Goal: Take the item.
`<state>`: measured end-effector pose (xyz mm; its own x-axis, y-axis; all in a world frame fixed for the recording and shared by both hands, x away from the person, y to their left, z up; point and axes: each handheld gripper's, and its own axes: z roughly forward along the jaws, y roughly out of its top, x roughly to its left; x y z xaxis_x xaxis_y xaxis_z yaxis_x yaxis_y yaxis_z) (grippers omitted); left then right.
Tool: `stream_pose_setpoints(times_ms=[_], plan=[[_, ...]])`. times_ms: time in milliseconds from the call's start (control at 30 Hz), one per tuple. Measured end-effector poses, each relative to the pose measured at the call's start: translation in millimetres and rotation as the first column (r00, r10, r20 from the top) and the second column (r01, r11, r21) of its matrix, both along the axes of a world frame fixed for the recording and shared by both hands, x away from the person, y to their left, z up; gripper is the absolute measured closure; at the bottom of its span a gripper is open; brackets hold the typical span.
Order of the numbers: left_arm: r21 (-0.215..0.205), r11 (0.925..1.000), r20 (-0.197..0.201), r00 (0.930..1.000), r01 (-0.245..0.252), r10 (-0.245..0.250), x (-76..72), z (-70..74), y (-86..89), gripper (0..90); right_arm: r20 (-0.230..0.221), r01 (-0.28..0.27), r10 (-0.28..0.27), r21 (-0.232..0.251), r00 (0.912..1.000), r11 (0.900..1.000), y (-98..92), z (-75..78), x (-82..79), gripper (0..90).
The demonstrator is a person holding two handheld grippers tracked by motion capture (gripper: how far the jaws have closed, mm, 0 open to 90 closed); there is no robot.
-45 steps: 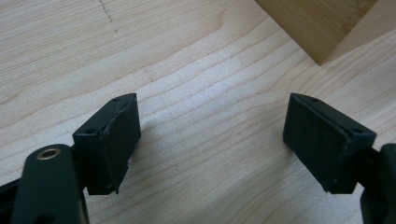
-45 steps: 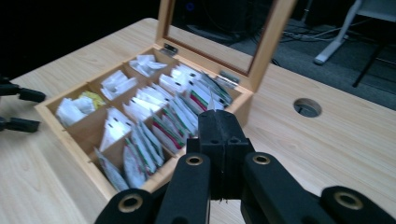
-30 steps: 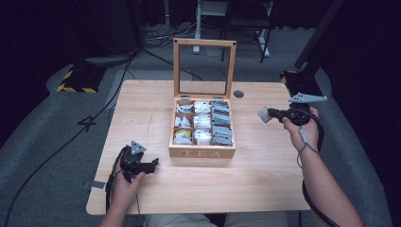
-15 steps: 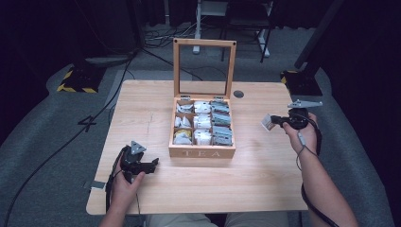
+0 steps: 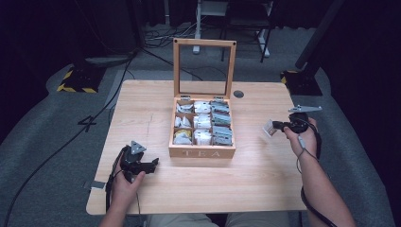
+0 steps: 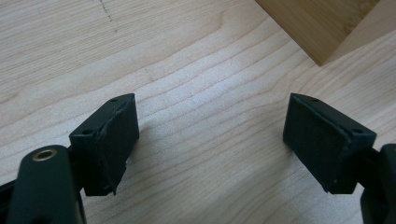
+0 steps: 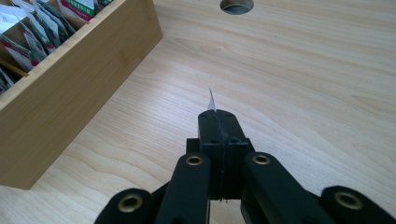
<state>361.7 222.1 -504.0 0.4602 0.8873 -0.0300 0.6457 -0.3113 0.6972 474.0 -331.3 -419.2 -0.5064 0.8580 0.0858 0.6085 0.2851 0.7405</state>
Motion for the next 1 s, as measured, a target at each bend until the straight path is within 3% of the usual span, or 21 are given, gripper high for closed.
stream_pose_setpoints(times_ms=[400,800,1000], plan=[[0.0,1.0,0.0,1.0,0.0,0.0,0.0,0.0,0.0,19.0,-0.052,0.047,-0.047,0.006,0.9975,0.999,-9.4,-14.8,0.5,90.0],[0.0,1.0,0.0,1.0,0.0,0.0,-0.1,0.0,0.0,19.0,-0.077,0.087,-0.085,0.014,0.9933,0.996,-20.8,-25.2,0.5,90.0],[0.0,1.0,0.0,1.0,0.0,0.0,0.0,0.0,0.0,19.0,-0.07,0.126,-0.129,-0.049,0.9892,0.991,-29.1,-33.4,2.8,60.3]])
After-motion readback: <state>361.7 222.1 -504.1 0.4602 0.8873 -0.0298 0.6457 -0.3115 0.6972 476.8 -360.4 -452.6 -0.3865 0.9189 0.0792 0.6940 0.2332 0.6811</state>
